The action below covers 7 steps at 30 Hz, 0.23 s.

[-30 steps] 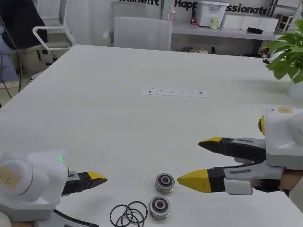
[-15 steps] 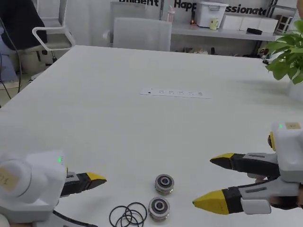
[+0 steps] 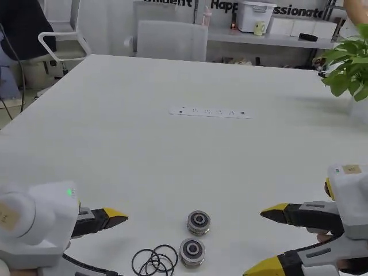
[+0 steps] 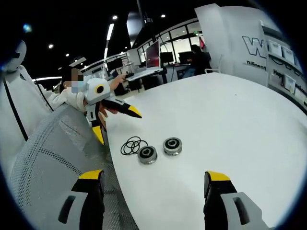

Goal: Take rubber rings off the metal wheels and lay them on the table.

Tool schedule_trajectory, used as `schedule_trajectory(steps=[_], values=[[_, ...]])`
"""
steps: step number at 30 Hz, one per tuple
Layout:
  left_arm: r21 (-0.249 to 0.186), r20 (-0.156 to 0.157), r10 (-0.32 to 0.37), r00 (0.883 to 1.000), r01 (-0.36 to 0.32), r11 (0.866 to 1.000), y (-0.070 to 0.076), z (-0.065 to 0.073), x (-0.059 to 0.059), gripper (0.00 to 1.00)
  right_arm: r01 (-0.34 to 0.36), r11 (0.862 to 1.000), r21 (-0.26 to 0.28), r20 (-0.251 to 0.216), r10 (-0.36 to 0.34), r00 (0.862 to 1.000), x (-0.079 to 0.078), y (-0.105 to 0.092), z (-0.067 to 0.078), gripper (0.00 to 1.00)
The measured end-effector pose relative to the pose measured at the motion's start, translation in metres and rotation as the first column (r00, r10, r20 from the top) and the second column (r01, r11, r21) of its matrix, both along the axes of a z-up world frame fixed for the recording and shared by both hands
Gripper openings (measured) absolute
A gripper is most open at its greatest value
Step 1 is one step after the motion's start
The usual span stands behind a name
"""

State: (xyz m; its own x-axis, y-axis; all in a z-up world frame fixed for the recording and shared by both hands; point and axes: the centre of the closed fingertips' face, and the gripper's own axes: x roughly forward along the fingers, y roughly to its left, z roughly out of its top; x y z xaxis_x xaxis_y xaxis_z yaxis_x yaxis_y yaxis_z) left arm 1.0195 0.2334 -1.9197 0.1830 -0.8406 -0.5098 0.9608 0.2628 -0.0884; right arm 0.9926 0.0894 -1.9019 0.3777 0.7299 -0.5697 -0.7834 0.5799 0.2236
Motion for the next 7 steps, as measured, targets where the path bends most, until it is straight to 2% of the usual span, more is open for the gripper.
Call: schedule_trajectory(steps=[7], values=[[-0.006, 0.001, 0.002, 1.0, -0.002, 1.0, -0.0001, 0.0009, 0.0012, 0.79, 0.001, 0.999, -0.036, -0.034, -0.002, 0.999, -0.0069, -0.0076, -0.0119, 0.87]])
